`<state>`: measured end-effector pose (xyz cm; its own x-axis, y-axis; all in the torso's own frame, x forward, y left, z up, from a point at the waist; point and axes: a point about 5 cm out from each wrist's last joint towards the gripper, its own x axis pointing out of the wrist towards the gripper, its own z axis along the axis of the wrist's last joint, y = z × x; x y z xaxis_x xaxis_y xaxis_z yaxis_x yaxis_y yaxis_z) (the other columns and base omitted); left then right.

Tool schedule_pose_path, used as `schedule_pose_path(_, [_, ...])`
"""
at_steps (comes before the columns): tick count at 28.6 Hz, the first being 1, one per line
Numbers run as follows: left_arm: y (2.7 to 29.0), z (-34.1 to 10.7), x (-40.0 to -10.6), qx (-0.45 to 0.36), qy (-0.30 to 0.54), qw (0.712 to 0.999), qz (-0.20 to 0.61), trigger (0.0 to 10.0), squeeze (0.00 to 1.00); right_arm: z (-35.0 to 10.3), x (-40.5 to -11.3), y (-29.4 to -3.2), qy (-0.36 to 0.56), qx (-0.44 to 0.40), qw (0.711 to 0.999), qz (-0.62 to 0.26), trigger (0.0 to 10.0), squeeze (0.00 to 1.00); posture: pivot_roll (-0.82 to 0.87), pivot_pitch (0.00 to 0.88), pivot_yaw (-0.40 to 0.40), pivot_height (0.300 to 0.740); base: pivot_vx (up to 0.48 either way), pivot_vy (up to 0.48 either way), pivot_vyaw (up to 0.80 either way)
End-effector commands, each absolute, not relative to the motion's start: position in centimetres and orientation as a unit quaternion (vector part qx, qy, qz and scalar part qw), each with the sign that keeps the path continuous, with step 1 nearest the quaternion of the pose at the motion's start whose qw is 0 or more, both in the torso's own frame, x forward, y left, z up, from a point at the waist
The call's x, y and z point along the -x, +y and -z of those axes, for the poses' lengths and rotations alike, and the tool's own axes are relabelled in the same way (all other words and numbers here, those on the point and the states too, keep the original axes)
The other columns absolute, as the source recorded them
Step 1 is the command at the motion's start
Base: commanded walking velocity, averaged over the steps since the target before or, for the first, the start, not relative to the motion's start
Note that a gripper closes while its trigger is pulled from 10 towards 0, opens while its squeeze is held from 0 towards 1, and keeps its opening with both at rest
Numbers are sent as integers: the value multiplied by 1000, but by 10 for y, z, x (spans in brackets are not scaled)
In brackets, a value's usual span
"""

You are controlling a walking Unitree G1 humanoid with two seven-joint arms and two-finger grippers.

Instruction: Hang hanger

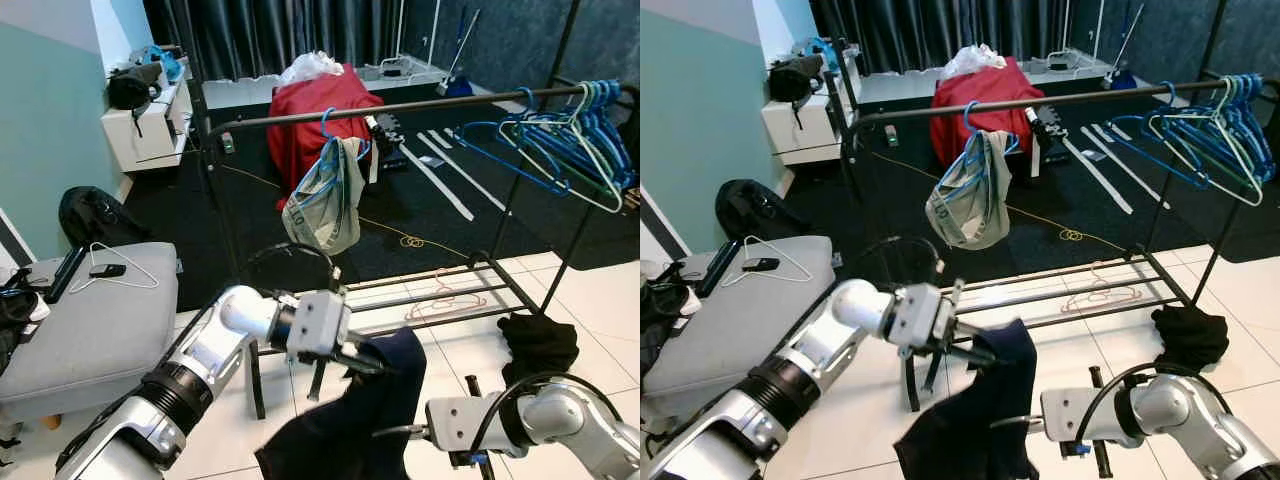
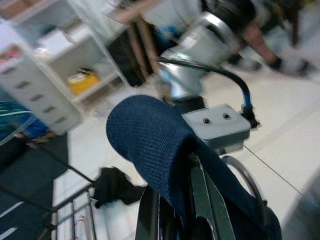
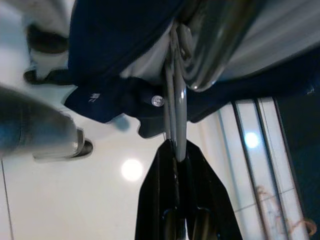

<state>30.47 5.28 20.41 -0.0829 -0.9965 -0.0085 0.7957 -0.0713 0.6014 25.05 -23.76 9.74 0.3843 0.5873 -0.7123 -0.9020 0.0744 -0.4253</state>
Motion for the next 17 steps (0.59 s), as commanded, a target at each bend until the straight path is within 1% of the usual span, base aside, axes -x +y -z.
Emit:
schedule_pose_path(1, [64,-209,-308,-206,-238,663,679,10000,0,-97,-250,-242,177,418,733,-507,10000,0,-117,56,55,740,0,0,0])
schedule_pose_path(2, [69,-209,-310,-216,-233,669,672,10000,0,-95,-248,-245,176,411,742,-499,10000,0,-117,54,54,740,0,0,0])
schedule_pose_path(5, [75,-207,-312,-229,-220,672,669,10000,0,-93,-246,-247,168,408,748,-496,10000,0,-117,54,54,740,0,0,0])
schedule_pose_path(6, [80,-203,-313,-248,-206,669,670,10000,0,-93,-244,-244,150,404,751,-501,10000,0,-116,52,55,740,0,0,0])
schedule_pose_path(9, [83,-200,-312,-259,-193,662,677,10000,0,-96,-242,-238,122,390,753,-516,10000,0,-116,52,55,740,0,0,0])
schedule_pose_path(10, [79,-199,-311,-258,-187,652,688,10000,0,-100,-240,-229,96,371,747,-543,10000,0,-121,45,66,740,0,0,0])
schedule_pose_path(11, [79,-199,-311,-258,-187,652,688,10000,0,-100,-240,-229,96,371,747,-543,10000,0,-121,45,66,740,0,0,0])
schedule_pose_path(12, [74,-198,-309,-254,-185,644,697,10000,0,-104,-238,-221,78,358,738,-566,10000,0,-124,42,68,740,0,0,0])
schedule_pose_path(14, [74,-198,-309,-254,-185,644,697,10000,0,-104,-238,-221,78,358,738,-566,10000,0,-124,42,68,740,0,0,0])
schedule_pose_path(15, [67,-199,-307,-247,-186,636,707,10000,0,-107,-235,-213,69,348,717,-600,10000,0,-125,42,66,740,0,0,0])
schedule_pose_path(16, [67,-199,-307,-247,-186,636,707,10000,0,-107,-235,-213,69,348,717,-600,10000,0,-125,42,66,740,0,0,0])
schedule_pose_path(17, [60,-200,-307,-240,-187,630,714,10000,0,-109,-232,-209,71,341,696,-628,10000,0,-125,44,61,740,0,0,0])
